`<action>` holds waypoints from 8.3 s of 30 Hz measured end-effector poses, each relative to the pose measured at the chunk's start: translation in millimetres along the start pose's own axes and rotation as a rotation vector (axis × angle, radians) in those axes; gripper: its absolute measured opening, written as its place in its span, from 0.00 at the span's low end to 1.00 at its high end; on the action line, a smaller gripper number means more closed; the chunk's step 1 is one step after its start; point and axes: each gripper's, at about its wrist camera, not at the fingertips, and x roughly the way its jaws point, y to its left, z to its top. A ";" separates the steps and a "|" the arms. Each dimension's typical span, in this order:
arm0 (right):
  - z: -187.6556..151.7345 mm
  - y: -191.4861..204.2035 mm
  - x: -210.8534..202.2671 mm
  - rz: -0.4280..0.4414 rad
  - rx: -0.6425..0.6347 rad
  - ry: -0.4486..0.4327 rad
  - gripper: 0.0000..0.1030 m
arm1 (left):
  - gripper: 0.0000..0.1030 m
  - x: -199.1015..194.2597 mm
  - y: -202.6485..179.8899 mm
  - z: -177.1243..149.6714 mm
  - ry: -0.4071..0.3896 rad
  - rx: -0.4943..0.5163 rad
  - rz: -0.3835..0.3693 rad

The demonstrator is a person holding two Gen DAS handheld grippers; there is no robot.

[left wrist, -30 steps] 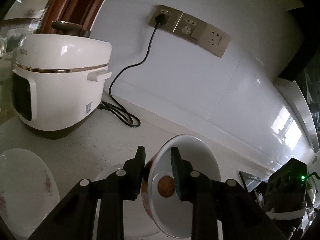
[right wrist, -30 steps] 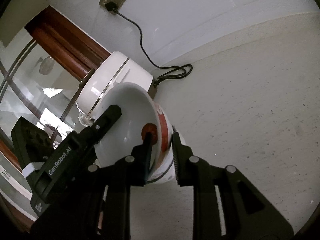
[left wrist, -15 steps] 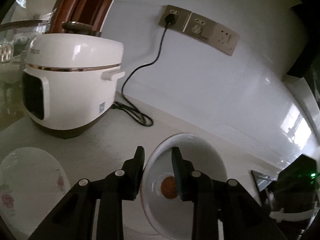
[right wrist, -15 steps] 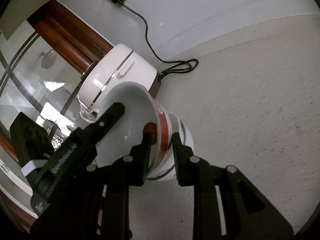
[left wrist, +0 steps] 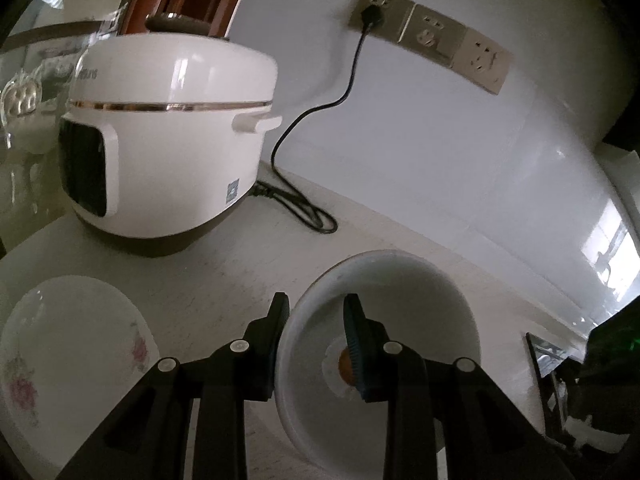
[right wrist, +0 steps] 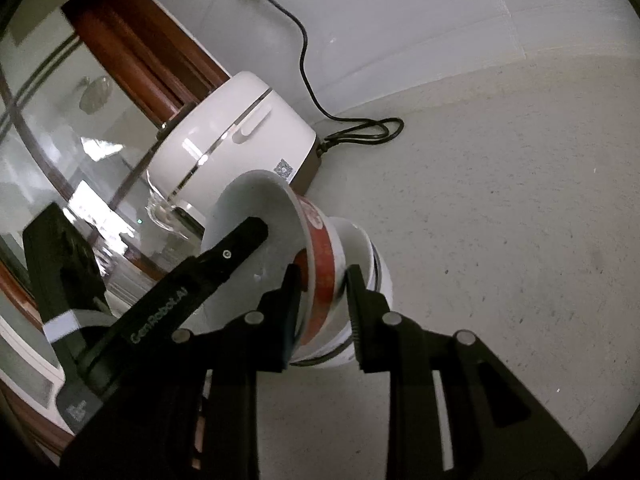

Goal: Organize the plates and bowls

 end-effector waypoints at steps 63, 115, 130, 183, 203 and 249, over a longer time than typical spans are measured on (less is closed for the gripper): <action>-2.6 -39.1 -11.0 -0.042 0.149 -0.033 0.83 | 1.00 5.5 7.6 0.5 -0.062 0.019 0.159; -39.5 -39.2 9.3 -0.042 0.214 -0.010 0.91 | 1.00 88.7 30.6 17.5 0.471 0.050 -0.139; -67.7 -44.1 -40.8 -0.075 0.336 -0.170 0.92 | 0.80 84.3 -14.5 -16.0 0.585 0.151 -0.309; -63.2 -39.1 -28.7 -0.024 0.467 -0.054 0.60 | 0.62 86.2 3.9 -22.6 0.567 -0.040 -0.397; -79.8 -52.4 -58.4 -0.027 0.541 -0.123 0.69 | 0.76 66.5 -12.6 -23.5 0.530 0.052 -0.293; -54.7 108.5 5.6 0.131 0.287 -0.067 0.66 | 0.54 -104.4 131.7 16.8 0.216 -0.084 -0.280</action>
